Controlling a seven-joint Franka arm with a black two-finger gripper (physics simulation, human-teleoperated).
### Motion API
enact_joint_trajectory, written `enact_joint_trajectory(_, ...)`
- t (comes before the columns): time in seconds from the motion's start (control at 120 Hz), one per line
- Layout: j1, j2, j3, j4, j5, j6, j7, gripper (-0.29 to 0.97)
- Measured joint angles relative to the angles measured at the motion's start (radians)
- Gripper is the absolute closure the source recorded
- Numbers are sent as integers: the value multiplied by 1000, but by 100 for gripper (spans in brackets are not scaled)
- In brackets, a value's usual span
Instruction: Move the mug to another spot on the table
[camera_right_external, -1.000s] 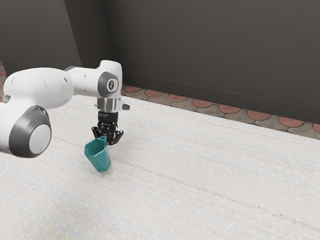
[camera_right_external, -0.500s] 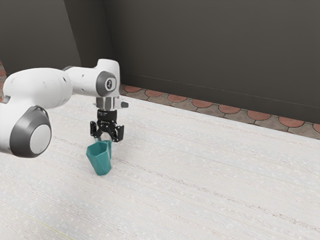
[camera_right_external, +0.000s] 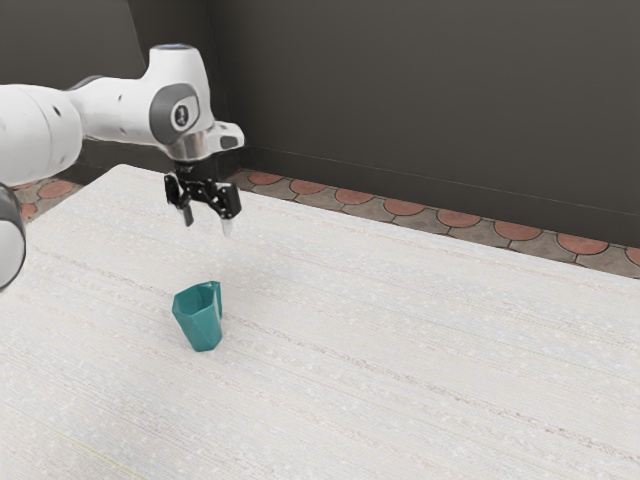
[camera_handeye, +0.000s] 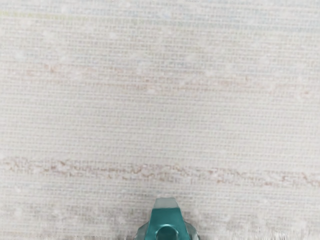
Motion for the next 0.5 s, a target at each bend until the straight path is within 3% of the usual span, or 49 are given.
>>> enact_joint_trajectory(0.25, 10, -241, -6, -89, 4, -36, -8, 2)
enact_joint_trajectory(0.5, 49, -310, -22, -11, 5, -156, -16, 2)
